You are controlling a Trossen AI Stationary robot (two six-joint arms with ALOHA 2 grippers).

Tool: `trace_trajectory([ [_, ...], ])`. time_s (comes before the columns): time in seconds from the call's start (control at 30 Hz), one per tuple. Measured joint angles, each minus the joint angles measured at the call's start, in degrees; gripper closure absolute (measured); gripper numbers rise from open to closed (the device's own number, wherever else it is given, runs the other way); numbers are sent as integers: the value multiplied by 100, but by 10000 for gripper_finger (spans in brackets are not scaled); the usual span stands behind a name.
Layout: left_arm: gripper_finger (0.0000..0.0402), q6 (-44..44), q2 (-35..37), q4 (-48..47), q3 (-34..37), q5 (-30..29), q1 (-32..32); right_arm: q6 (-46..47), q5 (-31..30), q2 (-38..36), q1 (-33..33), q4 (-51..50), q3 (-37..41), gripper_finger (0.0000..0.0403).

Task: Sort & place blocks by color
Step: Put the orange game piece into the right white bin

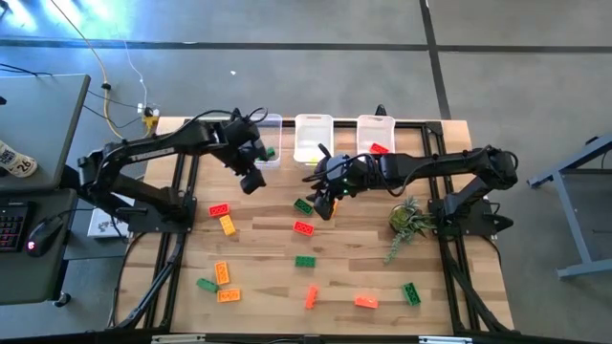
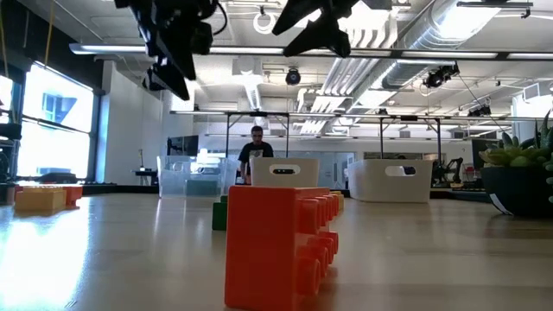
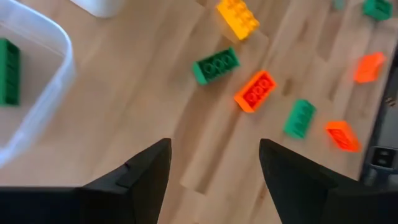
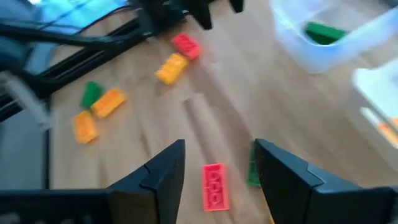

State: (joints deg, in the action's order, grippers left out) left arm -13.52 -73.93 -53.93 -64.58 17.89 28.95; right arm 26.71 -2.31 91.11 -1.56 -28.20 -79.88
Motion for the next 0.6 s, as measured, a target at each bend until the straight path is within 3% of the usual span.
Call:
trace_trajectory([
  [0.27, 172, -992, 481, -291, 0, 0, -699, -530, 274, 0, -66, 305, 0, 224],
  [0.6, 172, -1923, 802, -332, 0, -194, -1652, -895, -368, 1, -542, 283, 0, 178],
])
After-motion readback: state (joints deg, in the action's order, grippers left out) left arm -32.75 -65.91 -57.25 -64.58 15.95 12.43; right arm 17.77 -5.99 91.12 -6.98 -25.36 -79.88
